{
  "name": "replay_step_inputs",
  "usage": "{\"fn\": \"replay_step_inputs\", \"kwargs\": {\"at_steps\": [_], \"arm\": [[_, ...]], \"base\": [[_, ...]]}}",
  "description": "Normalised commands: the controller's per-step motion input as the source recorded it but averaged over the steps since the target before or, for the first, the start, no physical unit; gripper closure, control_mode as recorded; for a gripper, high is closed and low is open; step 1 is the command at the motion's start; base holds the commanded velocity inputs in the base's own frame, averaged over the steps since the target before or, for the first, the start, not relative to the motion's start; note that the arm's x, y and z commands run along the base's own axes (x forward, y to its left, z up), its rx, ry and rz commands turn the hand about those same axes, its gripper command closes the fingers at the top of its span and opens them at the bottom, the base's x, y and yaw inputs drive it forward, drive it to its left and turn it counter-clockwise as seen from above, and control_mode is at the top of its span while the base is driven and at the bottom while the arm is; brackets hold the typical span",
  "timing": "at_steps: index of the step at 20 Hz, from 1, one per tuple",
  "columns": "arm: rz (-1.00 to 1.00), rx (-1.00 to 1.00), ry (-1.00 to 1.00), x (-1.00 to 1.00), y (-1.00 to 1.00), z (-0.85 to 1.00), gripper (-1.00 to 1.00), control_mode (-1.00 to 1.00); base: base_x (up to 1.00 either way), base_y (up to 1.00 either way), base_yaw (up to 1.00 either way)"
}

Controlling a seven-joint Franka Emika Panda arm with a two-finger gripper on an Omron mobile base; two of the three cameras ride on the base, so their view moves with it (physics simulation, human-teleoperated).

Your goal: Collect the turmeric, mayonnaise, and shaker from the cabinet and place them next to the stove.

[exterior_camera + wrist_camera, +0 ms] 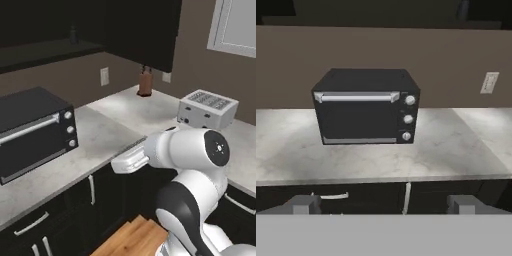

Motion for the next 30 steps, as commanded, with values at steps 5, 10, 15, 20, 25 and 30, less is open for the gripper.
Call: {"fn": "replay_step_inputs", "kwargs": {"at_steps": [5, 10, 15, 20, 25, 30], "arm": [[0.00, 0.00, 0.00, 0.00, 0.00, 0.00, -1.00, 1.00], [0.00, 0.00, 0.00, 0.00, 0.00, 0.00, -1.00, 1.00], [0.00, 0.00, 0.00, 0.00, 0.00, 0.00, -1.00, 1.00], [0.00, 0.00, 0.00, 0.00, 0.00, 0.00, -1.00, 1.00], [0.00, 0.00, 0.00, 0.00, 0.00, 0.00, -1.00, 1.00], [0.00, 0.00, 0.00, 0.00, 0.00, 0.00, -1.00, 1.00]], "base": [[0.66, 0.12, 0.15], [0.59, 0.36, 0.32], [0.35, 0.32, 0.45], [0.58, 0.11, 0.43], [0.80, 0.00, 0.25], [0.79, 0.02, 0.09]]}}
